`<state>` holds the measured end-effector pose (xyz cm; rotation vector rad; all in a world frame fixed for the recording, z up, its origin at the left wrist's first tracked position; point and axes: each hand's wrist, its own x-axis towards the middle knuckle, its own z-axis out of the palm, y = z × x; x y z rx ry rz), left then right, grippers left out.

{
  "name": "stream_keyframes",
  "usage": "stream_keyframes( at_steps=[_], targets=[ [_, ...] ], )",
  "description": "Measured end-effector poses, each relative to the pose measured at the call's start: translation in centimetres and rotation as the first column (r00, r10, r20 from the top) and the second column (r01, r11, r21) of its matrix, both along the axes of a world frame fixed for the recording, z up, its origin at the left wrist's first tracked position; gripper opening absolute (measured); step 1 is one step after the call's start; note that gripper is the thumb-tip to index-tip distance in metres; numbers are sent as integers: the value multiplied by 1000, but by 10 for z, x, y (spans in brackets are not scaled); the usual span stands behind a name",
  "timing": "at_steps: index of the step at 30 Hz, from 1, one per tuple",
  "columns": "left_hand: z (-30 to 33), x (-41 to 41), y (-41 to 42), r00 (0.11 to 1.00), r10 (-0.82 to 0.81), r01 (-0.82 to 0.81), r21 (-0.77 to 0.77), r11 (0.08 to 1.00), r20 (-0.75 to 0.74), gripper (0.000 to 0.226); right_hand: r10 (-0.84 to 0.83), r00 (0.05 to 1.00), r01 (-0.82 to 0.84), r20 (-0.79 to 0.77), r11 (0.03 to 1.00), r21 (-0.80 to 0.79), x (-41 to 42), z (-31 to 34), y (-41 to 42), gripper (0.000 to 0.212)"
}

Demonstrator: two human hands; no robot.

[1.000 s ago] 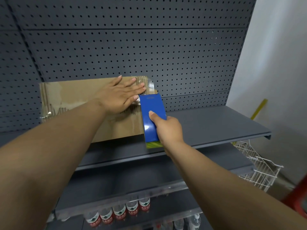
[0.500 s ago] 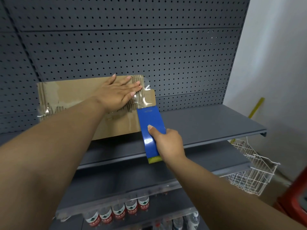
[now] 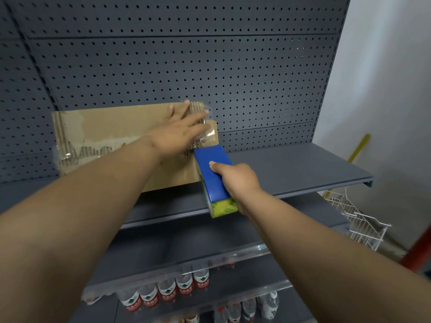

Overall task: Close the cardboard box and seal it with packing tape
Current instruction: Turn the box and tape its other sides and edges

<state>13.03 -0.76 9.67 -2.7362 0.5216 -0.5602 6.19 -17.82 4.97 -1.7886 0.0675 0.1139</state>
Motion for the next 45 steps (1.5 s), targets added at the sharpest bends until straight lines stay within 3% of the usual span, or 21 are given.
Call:
stream_keyframes(
  at_steps=[6,14,18,23,29,45],
  targets=[
    [-8,-3,1,994,89,-85,60,995,-61,47,31,1000,-31,-6,999,11,3,-3,-2,27],
    [-4,4,2,987,142,-140,27,990,-76,47,22,999,-23,46,1000,19,1,-5,-4,34],
    [-6,4,1,988,131,-130,8,991,-79,46,18,998,-19,59,1000,14,-5,-8,-7,51],
    [-8,2,0,989,124,-126,-14,992,-77,45,28,997,-27,75,999,-22,-10,-11,-10,37],
    [-3,3,3,985,134,-138,-27,990,-104,47,73,996,-69,51,995,-68,-24,-36,-18,34],
    [-2,4,-1,984,134,-136,-14,991,-114,47,34,999,-34,1,999,-12,-40,-59,-28,44]
  ],
)
